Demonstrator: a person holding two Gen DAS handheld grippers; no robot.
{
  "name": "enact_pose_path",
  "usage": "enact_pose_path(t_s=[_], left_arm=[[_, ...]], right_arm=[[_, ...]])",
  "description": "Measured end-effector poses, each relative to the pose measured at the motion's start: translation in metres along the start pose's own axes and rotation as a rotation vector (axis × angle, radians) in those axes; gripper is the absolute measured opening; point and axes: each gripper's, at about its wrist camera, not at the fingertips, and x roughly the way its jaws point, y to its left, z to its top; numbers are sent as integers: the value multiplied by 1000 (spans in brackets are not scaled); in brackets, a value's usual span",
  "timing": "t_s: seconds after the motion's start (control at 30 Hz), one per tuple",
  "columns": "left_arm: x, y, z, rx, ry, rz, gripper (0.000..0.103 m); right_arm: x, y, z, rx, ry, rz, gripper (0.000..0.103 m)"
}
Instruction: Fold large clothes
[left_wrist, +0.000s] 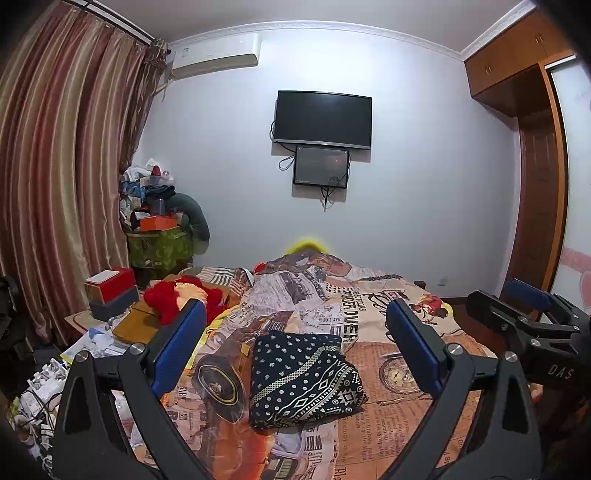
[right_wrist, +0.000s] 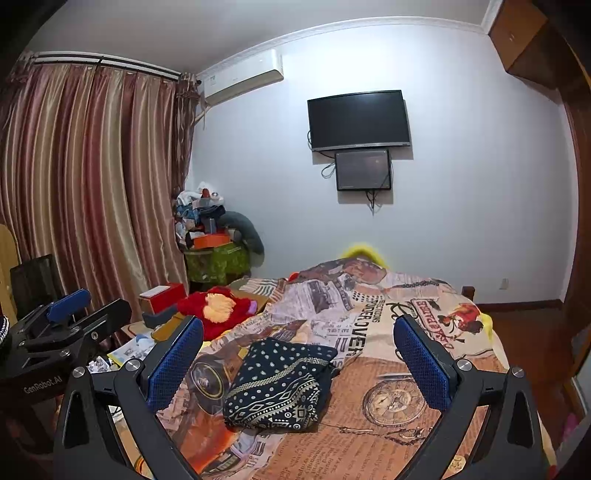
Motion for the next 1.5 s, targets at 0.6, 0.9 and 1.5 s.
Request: enact_pose_path(t_s=[0.6,0.9,1.5], left_arm=[[5,6,-5,17,7,-36,99],[6,9,-4,17,11,-53,99],[9,6,-2,37,27,-95,99]], right_arm=[[0,0,1,0,1,1,103],[0,-1,0,3,1,-2,103],[-1,-2,-2,9,-1,-7,103]])
